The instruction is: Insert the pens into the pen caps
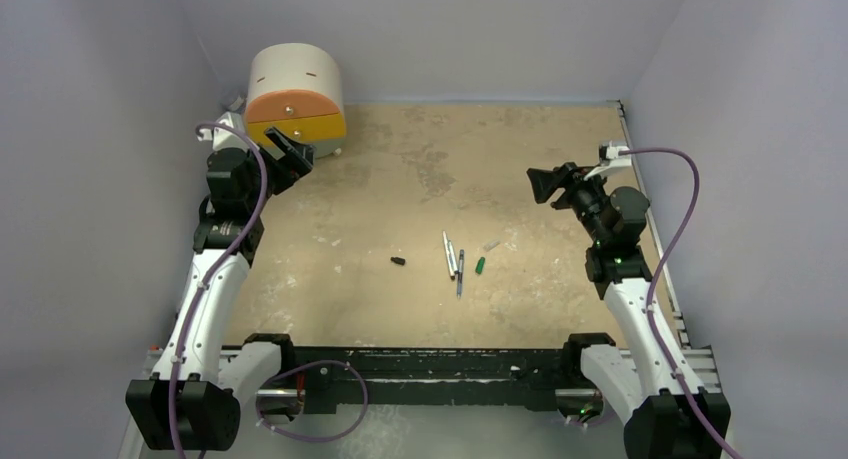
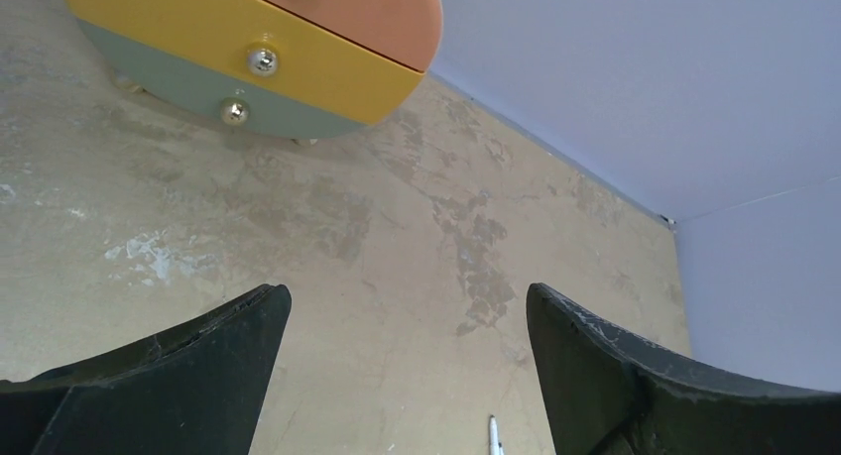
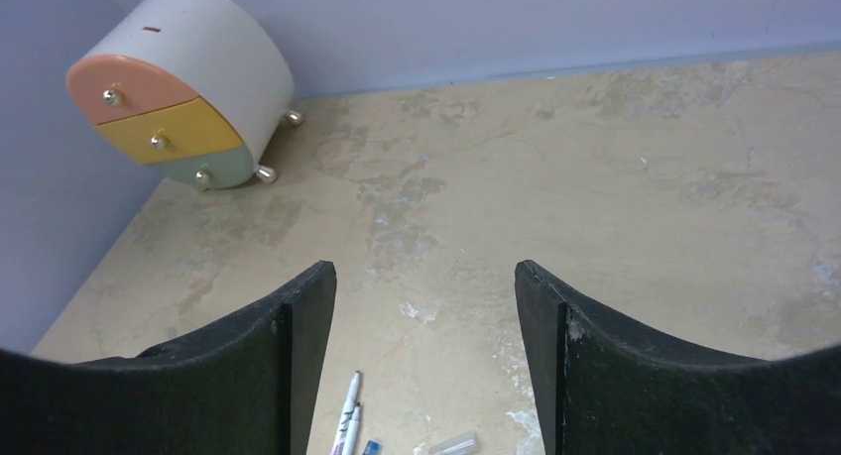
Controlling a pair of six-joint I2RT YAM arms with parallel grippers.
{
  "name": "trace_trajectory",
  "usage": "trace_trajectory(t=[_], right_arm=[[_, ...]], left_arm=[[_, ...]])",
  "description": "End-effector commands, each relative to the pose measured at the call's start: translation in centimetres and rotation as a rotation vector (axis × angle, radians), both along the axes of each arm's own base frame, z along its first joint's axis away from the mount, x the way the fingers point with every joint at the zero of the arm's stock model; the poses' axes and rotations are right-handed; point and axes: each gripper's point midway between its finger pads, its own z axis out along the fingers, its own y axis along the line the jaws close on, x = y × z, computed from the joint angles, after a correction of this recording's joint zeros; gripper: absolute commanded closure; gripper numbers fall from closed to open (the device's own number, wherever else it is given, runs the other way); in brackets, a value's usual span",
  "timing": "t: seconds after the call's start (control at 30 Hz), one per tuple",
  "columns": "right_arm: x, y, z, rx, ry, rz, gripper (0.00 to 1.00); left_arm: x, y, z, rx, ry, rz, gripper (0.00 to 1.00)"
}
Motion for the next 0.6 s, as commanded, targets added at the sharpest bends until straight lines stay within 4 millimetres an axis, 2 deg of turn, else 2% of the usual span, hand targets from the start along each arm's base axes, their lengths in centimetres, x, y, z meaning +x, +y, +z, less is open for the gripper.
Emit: trace_trajectory(t=[0.0,0.17,0.23,0.3,0.4,0.43,0.5,0.53,0.57], right_arm=[[-0.1,-0.5,1.8,-0.016,-0.054,-0.028,0.30],[-0.2,-1.3,2.1,-0.033,-0.051,-0.070,0.31],[-0.1,-2.6,2.1,-0.068,-0.051,-0.138,0.33],[0.0,-3.1,1.6,-0.091,-0.028,-0.162,0.45],[-0.1,-1.9,0.4,-0.108,-0.001,-0.087,0.54],[-0.3,-1.4,-0.1,-0.100,0.003,-0.064,0.61],[-0.9,-0.1,-1.6,-0.084,0.013,-0.029,0.81],[-1.1,0.4,-2.5,-0.077,0.030,-0.021,0.94],[-1.4,1.3,-3.6,-0.075,0.056,-0.001,1.00]], left_arm=[[-0.2,0.9,1.2,0.042,-0.049,0.032,0.10],[-0.2,1.3,0.9,0.043,-0.025,0.055,0.10],[-0.2,1.6,0.8,0.041,-0.016,0.078,0.11],[-0.2,2.3,0.5,0.039,-0.003,0.117,0.14],[-0.6,3.9,0.1,0.052,0.020,0.208,0.22],[-1.0,4.9,-0.2,0.062,0.043,0.263,0.29],[-1.9,6.4,-0.6,0.102,0.066,0.341,0.50],[-2.1,6.8,-0.7,0.112,0.068,0.357,0.68],[-2.3,6.7,-0.8,0.117,0.067,0.353,0.83]])
